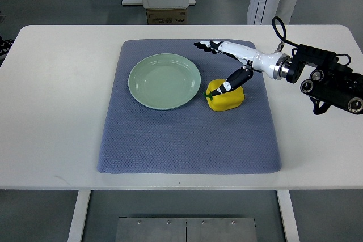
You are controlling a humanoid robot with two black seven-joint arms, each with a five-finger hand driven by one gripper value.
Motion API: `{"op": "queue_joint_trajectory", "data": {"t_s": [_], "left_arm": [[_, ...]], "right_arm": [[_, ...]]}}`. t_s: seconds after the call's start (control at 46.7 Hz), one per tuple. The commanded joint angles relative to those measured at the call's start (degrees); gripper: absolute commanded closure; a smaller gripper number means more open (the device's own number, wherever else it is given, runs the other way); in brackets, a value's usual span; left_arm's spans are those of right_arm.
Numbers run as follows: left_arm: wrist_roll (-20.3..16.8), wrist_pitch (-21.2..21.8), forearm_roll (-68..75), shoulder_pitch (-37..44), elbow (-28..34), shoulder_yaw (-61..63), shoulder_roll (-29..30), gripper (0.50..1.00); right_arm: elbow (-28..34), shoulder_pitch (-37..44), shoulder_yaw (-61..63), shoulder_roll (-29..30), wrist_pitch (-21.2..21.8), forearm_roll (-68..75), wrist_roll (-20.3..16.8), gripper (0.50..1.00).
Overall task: Place yellow pepper on plate with right hand
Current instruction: 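Reach the right hand over the yellow pepper, then close the right hand fingers around the yellow pepper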
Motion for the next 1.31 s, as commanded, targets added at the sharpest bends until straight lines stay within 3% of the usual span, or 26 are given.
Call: {"op": "queue_joint_trajectory", "data": {"t_s": [0.0,0.642,0.942,1.156,1.285], "left_arm": [[-0.1,0.0,0.0,0.0,0.1,0.0,0.0,0.500],[-0.1,0.0,0.0,0.0,0.1,0.0,0.0,0.500],[0.0,0.0,0.0,0.0,0.1,0.0,0.0,0.500],[0.0,0.0,-0.1,0.0,0.0,0.0,0.0,0.500],[0.0,0.0,0.0,0.0,0.0,0.0,0.0,0.500]], "right_arm": [[-0.1,0.0,-1.2,0.1,-0.1,-0.7,0.0,0.509],[-6.3,-1.4,-4.8,4.7,-0.8,-4.5,0.1,0.515],[-9.6,-3.0,-6.4,4.9,-0.9,-5.2,0.7,0.551],[-10.0,-3.4,-6.5,4.9,-1.9,-5.1,0.8,0.647],[-10.0,-3.4,-6.4,4.9,-1.9,-5.1,0.9,0.803]]}}
